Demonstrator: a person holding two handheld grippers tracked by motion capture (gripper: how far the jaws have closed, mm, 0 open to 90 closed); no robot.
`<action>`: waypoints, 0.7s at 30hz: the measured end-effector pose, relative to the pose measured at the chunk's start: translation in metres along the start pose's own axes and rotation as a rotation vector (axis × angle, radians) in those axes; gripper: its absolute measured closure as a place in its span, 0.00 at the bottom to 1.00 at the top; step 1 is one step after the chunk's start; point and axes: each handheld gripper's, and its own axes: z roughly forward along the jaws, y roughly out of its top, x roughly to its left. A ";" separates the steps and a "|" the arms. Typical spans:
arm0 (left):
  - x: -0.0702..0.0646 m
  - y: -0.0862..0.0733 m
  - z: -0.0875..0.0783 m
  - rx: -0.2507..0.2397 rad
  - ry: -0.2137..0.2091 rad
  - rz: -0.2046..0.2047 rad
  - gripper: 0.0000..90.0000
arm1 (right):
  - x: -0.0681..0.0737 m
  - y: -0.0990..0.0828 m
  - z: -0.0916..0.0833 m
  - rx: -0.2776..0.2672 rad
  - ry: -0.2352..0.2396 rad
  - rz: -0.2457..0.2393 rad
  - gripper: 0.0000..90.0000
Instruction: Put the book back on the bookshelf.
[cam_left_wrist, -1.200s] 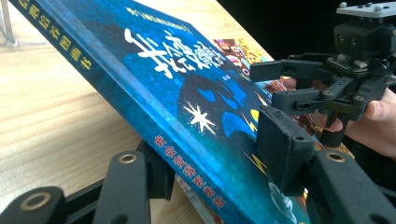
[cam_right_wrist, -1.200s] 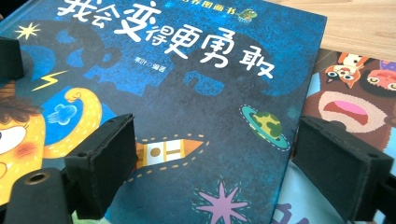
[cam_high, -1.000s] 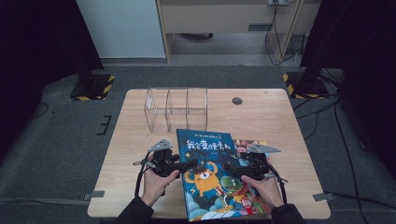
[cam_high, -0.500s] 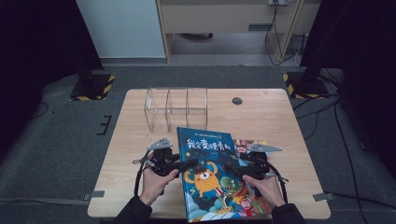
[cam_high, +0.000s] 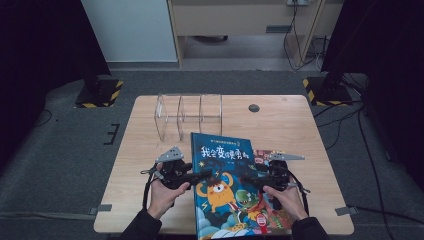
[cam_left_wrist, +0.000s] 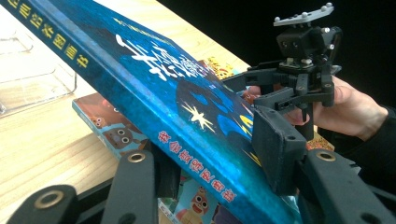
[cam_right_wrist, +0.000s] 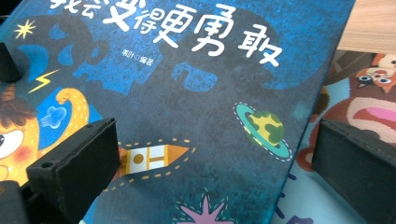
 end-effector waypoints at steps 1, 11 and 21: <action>0.000 0.000 0.000 0.001 -0.004 0.003 0.60 | -0.001 0.000 0.001 -0.005 0.015 0.006 0.01; -0.009 0.010 0.001 -0.012 -0.001 0.042 0.61 | 0.001 0.006 -0.003 -0.004 0.050 0.029 0.04; -0.023 0.042 0.005 -0.064 0.012 0.111 0.68 | 0.001 0.024 -0.028 -0.162 0.018 0.029 0.15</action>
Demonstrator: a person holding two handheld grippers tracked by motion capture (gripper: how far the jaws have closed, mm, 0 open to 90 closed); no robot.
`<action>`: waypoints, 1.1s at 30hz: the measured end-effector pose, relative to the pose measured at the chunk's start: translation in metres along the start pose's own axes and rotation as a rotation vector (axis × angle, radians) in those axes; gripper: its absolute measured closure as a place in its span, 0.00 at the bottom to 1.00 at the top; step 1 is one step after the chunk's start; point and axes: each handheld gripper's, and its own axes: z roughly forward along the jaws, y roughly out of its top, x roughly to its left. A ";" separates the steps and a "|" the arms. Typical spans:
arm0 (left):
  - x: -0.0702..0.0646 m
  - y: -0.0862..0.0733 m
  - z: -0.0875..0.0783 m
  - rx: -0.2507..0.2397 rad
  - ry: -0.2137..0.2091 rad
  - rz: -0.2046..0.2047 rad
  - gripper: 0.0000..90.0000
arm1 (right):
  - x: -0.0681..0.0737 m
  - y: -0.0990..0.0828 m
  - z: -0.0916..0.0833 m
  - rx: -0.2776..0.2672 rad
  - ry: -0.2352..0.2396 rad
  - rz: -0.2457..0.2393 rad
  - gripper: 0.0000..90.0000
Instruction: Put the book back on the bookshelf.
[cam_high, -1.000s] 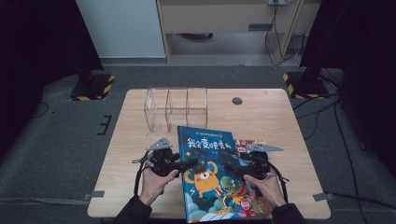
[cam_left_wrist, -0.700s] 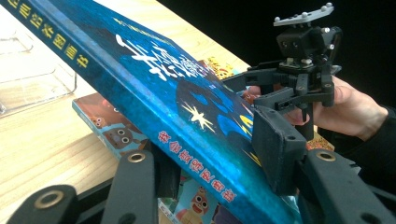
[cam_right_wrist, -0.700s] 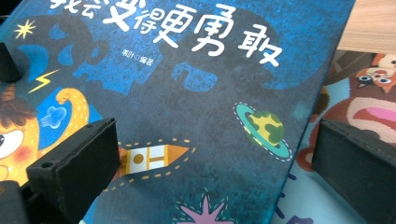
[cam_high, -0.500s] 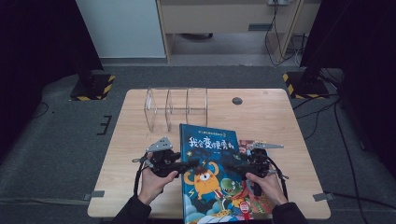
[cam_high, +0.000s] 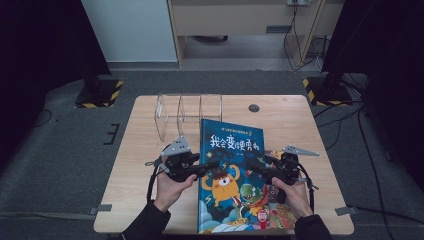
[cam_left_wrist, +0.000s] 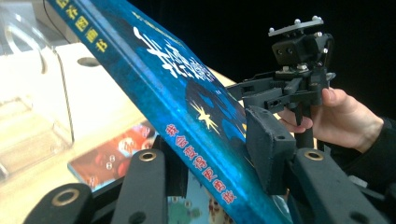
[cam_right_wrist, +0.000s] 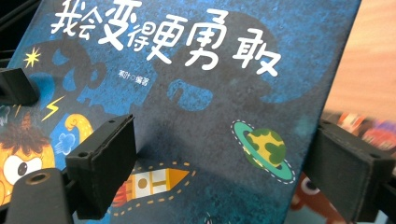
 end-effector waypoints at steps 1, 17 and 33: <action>-0.001 0.003 0.001 -0.004 0.002 0.005 0.68 | 0.000 0.002 -0.001 -0.009 -0.007 -0.004 0.16; -0.007 0.034 0.006 -0.045 -0.023 0.073 0.77 | 0.011 0.049 -0.021 -0.201 -0.079 -0.157 0.25; -0.008 0.023 0.001 -0.056 -0.071 0.137 0.85 | 0.030 0.059 -0.037 -0.285 -0.085 -0.330 0.29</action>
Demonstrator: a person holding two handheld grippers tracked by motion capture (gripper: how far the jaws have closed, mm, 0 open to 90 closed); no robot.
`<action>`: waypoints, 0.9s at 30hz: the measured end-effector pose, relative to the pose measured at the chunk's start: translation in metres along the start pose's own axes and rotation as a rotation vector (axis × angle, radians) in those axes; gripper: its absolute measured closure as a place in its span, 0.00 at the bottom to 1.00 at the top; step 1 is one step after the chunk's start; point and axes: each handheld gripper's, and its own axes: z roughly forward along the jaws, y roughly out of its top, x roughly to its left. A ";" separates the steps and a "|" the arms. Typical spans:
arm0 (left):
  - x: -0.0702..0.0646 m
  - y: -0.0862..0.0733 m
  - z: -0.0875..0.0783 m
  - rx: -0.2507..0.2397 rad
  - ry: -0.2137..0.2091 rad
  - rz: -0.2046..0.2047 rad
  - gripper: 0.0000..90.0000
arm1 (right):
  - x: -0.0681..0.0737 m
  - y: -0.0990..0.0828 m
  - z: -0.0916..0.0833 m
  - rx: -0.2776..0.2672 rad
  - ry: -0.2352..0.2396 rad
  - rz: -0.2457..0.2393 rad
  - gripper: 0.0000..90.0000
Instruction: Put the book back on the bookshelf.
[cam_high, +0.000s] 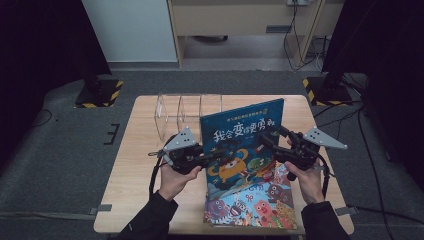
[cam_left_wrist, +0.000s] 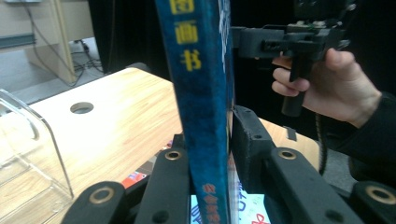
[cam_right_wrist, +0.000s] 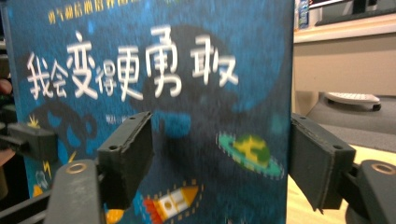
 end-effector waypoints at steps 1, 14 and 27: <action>-0.001 -0.001 -0.001 0.002 -0.010 0.011 0.86 | 0.000 -0.003 0.002 0.019 0.002 -0.014 0.27; -0.005 0.004 0.003 0.005 0.014 0.091 0.87 | -0.006 -0.023 0.015 0.089 0.028 -0.024 0.20; -0.010 -0.011 0.013 -0.004 0.085 0.152 0.81 | -0.006 -0.021 0.008 0.043 0.016 -0.049 0.19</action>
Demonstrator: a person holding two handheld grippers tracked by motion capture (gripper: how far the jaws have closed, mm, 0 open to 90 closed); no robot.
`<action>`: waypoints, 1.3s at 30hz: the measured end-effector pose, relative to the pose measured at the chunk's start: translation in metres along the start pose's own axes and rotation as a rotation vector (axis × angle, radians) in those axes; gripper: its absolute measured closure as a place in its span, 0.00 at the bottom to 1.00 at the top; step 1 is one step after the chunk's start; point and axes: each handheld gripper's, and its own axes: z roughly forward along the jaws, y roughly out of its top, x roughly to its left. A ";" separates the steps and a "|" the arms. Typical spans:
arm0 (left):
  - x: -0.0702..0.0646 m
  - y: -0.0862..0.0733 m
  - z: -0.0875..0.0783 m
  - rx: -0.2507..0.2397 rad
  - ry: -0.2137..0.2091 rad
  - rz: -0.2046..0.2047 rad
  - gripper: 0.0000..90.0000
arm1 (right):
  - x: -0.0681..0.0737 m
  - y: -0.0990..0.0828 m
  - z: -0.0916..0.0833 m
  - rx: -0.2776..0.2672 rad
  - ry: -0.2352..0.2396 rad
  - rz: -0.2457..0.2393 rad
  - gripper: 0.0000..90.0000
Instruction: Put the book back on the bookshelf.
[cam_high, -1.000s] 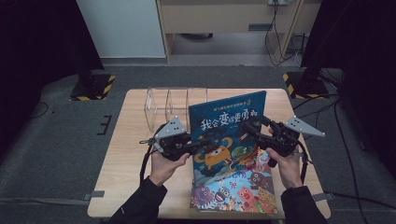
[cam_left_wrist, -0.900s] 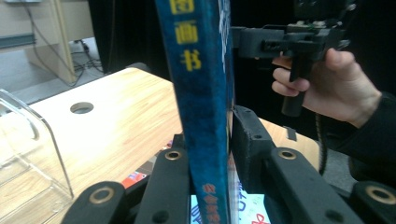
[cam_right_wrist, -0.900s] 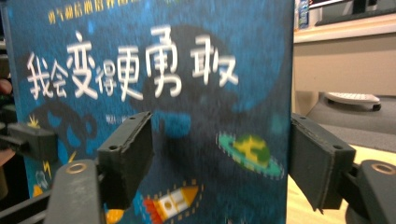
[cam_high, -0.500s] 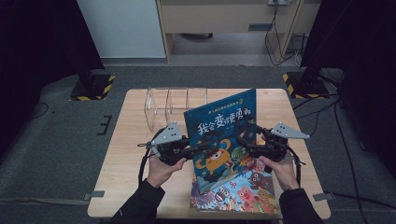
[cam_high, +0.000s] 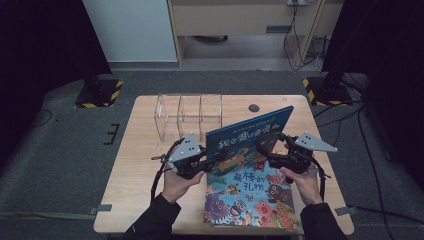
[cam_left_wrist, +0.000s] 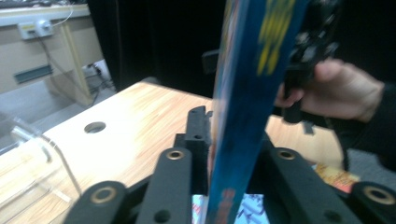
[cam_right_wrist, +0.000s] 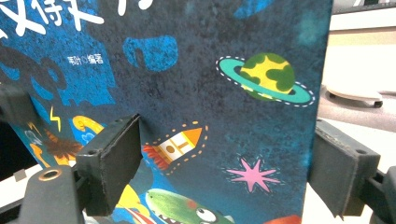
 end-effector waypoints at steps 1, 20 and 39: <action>0.000 -0.004 0.002 -0.002 0.006 0.000 0.79 | 0.000 0.000 0.000 0.003 0.003 0.002 0.19; 0.010 -0.029 0.017 -0.003 -0.019 -0.115 0.77 | 0.002 -0.001 0.005 -0.001 -0.006 0.030 0.18; 0.011 -0.024 0.017 0.005 -0.066 -0.117 0.91 | -0.001 -0.006 0.013 0.009 -0.034 0.060 0.19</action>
